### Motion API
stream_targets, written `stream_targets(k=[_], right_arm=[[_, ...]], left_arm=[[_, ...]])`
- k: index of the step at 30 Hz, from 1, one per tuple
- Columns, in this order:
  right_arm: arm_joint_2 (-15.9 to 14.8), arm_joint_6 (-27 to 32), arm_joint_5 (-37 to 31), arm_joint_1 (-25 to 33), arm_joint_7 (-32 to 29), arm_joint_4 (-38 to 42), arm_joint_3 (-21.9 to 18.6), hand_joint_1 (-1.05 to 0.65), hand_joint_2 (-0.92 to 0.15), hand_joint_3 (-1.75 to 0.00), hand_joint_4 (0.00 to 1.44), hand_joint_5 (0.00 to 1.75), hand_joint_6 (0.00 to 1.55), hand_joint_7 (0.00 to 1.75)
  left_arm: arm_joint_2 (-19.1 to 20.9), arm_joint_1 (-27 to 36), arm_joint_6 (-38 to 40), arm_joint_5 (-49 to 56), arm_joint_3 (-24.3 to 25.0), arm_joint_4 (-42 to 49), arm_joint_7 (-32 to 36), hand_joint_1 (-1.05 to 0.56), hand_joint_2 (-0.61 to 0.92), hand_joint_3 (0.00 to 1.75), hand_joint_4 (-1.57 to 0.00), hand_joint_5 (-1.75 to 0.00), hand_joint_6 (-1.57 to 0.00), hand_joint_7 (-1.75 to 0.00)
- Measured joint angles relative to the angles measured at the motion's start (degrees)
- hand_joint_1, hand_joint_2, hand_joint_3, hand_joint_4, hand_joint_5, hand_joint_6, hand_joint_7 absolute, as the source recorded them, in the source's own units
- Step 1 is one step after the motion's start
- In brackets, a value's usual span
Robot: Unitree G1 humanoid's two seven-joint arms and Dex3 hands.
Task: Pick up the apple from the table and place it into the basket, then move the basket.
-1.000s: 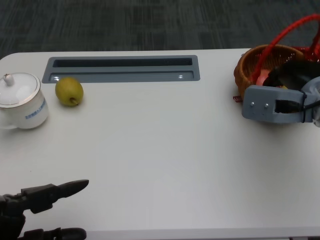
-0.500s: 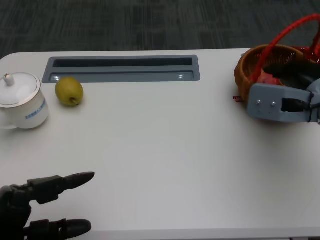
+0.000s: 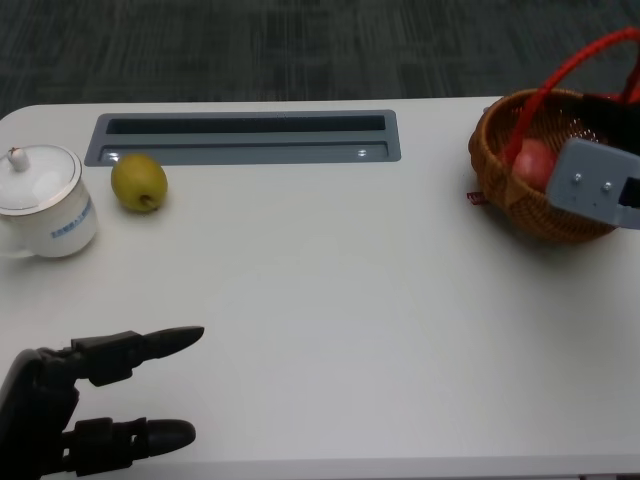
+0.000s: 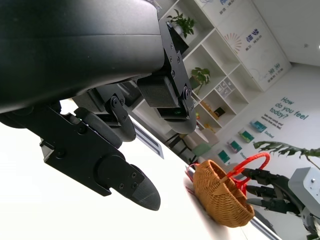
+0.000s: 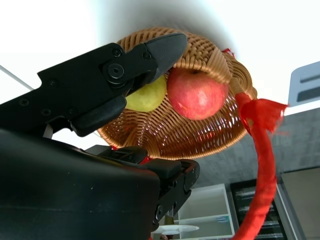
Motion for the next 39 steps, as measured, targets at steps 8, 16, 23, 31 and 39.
stream_targets(k=[8,16,23,31,39], right_arm=[[-2.30,-9.28,6.15,5.84,-0.67,-2.10,-5.40,-0.86,-0.75,-0.01,0.55,0.01,0.40,0.03],[-4.98,-29.18,8.93,18.99,-6.12,-10.18,-7.71,-0.75,-0.78,-0.01,0.58,0.02,0.46,0.02],[-4.86,-42.03,12.48,35.48,-7.58,-27.22,-9.70,-0.61,-0.78,-0.01,0.60,0.02,0.50,0.02],[2.82,-43.00,15.32,45.66,-3.17,-43.78,-8.31,-0.59,-0.79,-0.01,0.72,0.03,0.58,0.02],[8.52,-43.02,18.30,46.61,3.24,-42.82,-4.96,-0.55,-0.77,0.00,0.67,0.00,0.59,0.00]], left_arm=[[-0.02,-2.42,-0.09,-0.27,-0.82,1.61,-0.01,-0.52,0.62,0.00,-1.03,-0.01,-0.91,0.00],[0.16,-4.10,-0.47,-1.67,-1.95,2.55,-0.29,-0.51,0.62,0.00,-1.03,0.00,-0.91,0.00],[0.41,-4.95,-0.45,-2.95,-2.84,3.20,-2.69,-0.52,0.62,0.00,-1.03,0.00,-0.91,0.00],[0.24,-6.09,-0.01,-4.64,-3.78,3.46,-4.42,-0.55,0.63,0.00,-1.03,0.00,-0.91,0.00],[-0.08,-6.17,-0.26,-11.64,-6.15,3.07,-8.63,-0.53,0.62,0.00,-1.01,0.00,-0.89,0.00]])
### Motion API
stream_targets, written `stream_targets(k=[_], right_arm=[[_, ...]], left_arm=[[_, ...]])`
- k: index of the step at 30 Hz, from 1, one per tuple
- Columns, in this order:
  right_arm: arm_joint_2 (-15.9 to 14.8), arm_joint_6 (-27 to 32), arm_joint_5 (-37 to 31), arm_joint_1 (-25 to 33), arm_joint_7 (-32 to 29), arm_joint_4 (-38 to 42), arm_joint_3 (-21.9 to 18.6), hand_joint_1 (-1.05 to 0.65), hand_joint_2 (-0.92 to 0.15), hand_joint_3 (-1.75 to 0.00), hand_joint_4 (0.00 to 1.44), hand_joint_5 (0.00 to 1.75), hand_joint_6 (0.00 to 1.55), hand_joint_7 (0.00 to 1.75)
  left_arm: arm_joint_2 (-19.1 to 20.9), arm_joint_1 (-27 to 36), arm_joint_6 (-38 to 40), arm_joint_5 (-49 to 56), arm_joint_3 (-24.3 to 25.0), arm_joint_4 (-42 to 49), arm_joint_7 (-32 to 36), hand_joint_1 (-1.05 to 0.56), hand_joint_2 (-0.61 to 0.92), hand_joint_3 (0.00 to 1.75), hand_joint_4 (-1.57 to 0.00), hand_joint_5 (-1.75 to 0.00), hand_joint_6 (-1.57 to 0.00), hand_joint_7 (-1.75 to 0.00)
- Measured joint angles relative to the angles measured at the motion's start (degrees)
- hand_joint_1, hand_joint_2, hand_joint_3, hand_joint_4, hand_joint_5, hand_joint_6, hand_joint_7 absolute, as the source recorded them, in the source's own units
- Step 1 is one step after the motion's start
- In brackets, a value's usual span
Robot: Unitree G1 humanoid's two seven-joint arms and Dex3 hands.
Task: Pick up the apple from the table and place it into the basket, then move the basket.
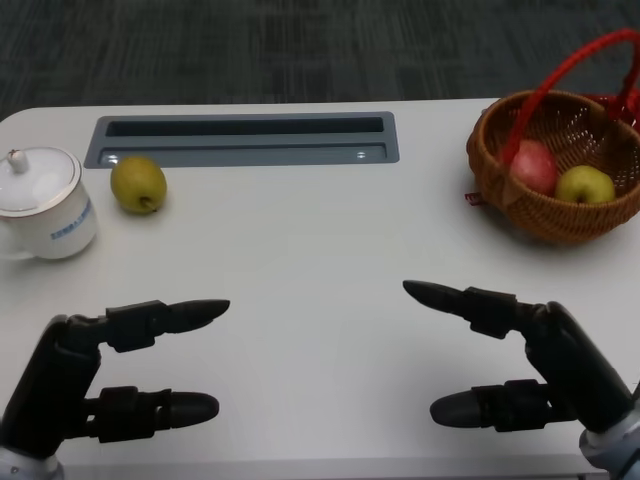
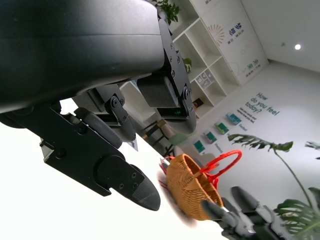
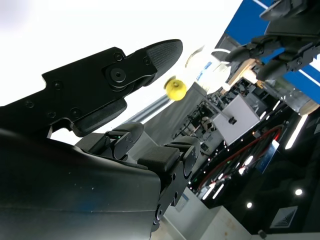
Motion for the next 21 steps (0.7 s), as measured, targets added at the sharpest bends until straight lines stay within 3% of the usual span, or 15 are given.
stream_targets(k=[11,21], right_arm=[[4.42,-1.32,1.30,-4.21,4.20,7.53,1.69,-0.47,-0.76,0.00,0.74,0.02,0.70,0.02],[5.06,-2.29,2.42,-6.42,6.31,9.54,1.58,-0.44,-0.75,0.00,0.76,0.01,0.72,0.01]], left_arm=[[-0.01,0.25,0.22,-8.02,-1.76,-3.95,-7.14,-0.52,0.61,0.00,-1.00,0.00,-0.89,0.00],[-0.17,0.65,1.74,-10.23,-1.49,-6.00,-10.22,-0.48,0.60,0.00,-1.01,-0.01,-0.90,-0.01]])
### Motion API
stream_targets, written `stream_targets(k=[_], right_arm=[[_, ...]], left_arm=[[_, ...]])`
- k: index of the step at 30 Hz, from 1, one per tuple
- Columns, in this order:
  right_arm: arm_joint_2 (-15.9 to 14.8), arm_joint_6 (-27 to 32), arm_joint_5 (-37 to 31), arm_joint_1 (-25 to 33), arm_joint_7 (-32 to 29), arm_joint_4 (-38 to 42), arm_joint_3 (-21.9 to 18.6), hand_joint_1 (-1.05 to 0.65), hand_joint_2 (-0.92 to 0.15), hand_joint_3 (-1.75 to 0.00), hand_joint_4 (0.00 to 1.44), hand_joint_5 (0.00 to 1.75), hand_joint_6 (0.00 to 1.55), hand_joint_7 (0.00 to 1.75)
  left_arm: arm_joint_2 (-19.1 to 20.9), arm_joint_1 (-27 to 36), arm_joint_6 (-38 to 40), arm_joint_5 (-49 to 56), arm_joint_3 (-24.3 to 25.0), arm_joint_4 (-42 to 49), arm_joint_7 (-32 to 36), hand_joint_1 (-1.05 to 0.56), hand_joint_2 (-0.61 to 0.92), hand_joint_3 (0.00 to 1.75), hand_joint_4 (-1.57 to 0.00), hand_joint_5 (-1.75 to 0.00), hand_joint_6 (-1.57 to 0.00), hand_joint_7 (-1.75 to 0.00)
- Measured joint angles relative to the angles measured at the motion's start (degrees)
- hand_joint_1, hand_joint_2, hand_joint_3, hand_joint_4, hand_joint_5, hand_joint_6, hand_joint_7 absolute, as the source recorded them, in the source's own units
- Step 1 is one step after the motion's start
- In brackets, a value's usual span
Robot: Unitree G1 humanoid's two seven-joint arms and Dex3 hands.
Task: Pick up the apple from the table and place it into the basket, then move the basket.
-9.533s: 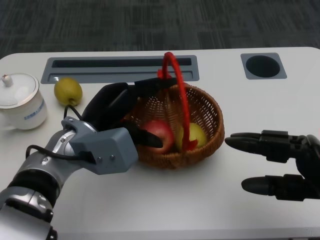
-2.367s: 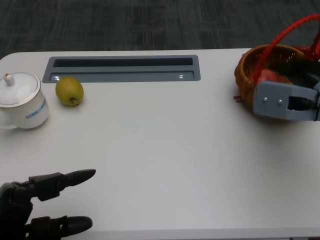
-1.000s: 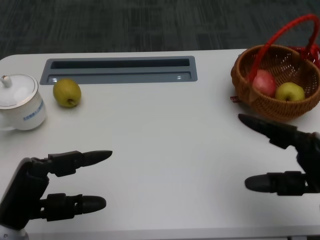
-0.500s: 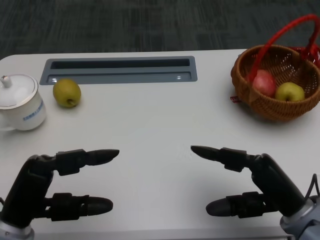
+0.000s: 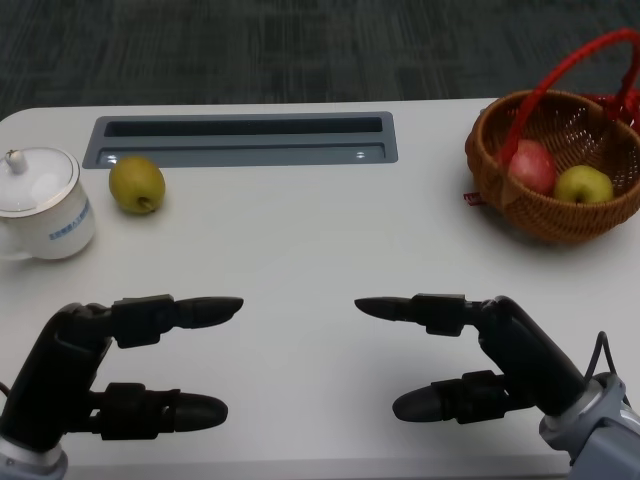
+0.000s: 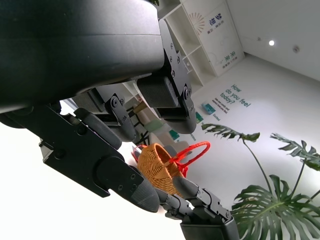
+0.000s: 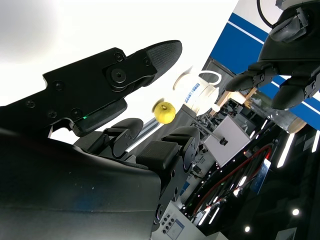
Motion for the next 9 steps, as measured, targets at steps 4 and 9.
stream_targets(k=[4,9], right_arm=[[0.11,-0.32,0.18,-0.20,0.33,0.32,-0.07,-0.44,-0.75,0.00,0.77,0.01,0.73,0.01],[0.48,-0.74,0.18,-0.31,0.37,0.48,-0.12,-0.44,-0.75,0.00,0.76,0.00,0.72,0.00]], left_arm=[[-0.07,0.01,0.06,-0.21,0.32,-0.04,-0.64,-0.46,0.60,0.00,-1.01,-0.01,-0.90,-0.01],[-0.17,0.01,0.07,-0.24,0.86,-0.04,-0.71,-0.47,0.60,0.00,-1.01,-0.01,-0.91,-0.01]])
